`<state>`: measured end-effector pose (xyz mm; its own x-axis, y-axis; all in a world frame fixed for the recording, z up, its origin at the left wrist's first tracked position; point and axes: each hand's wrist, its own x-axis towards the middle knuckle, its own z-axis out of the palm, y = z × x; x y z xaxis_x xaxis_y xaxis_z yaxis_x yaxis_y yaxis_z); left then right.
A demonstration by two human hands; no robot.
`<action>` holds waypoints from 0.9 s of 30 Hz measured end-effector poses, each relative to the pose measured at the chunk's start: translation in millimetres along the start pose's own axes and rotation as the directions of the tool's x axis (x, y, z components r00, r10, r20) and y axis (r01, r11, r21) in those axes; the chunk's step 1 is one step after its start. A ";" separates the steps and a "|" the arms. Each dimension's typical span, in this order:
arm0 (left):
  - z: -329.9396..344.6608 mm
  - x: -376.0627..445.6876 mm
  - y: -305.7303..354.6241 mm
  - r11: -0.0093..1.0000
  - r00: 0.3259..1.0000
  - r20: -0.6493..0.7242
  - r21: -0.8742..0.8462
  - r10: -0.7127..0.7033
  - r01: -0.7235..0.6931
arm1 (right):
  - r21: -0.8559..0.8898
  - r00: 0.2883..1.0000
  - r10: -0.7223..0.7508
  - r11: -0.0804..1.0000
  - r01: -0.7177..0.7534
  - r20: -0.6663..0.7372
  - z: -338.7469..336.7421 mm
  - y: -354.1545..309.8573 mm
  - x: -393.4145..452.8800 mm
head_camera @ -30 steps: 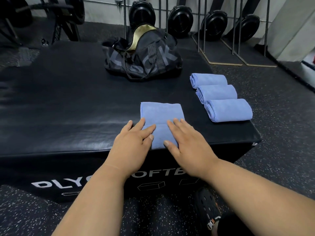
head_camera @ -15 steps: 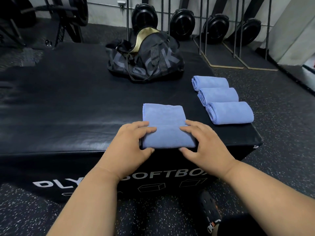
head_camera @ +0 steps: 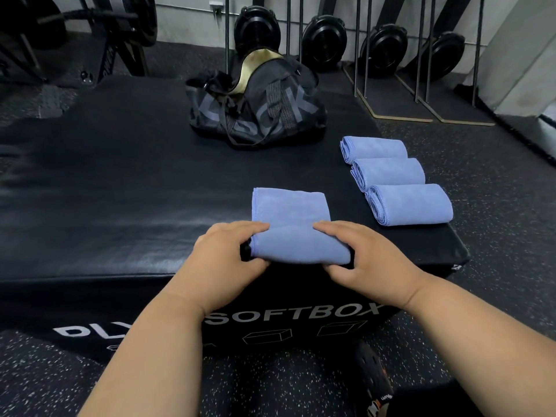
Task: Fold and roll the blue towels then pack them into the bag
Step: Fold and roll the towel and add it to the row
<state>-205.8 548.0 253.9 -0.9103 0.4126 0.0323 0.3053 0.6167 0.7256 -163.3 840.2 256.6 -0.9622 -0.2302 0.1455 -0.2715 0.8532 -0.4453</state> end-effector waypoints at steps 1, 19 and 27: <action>-0.6 0.7 1.6 0.999 1.000 -0.001 -0.043 0.000 0.000 | 0.058 0.999 0.027 0.998 -0.024 -0.043 -1.1 -1.5 -0.1; 17.5 17.6 22.1 0.934 0.874 -0.334 -0.187 -0.353 0.305 | 0.348 0.876 0.480 0.827 -0.441 -0.032 10.5 -16.2 50.0; 27.2 24.8 21.5 0.953 0.901 -0.310 -0.086 -0.304 0.292 | 0.294 0.892 0.446 0.863 -0.411 -0.065 20.5 -18.0 51.5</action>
<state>-214.3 589.7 251.5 -0.9995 -0.0238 0.0221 0.0013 0.6503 0.7597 -208.4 803.4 254.0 -0.9785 0.2058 -0.0117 0.1543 0.6935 -0.7038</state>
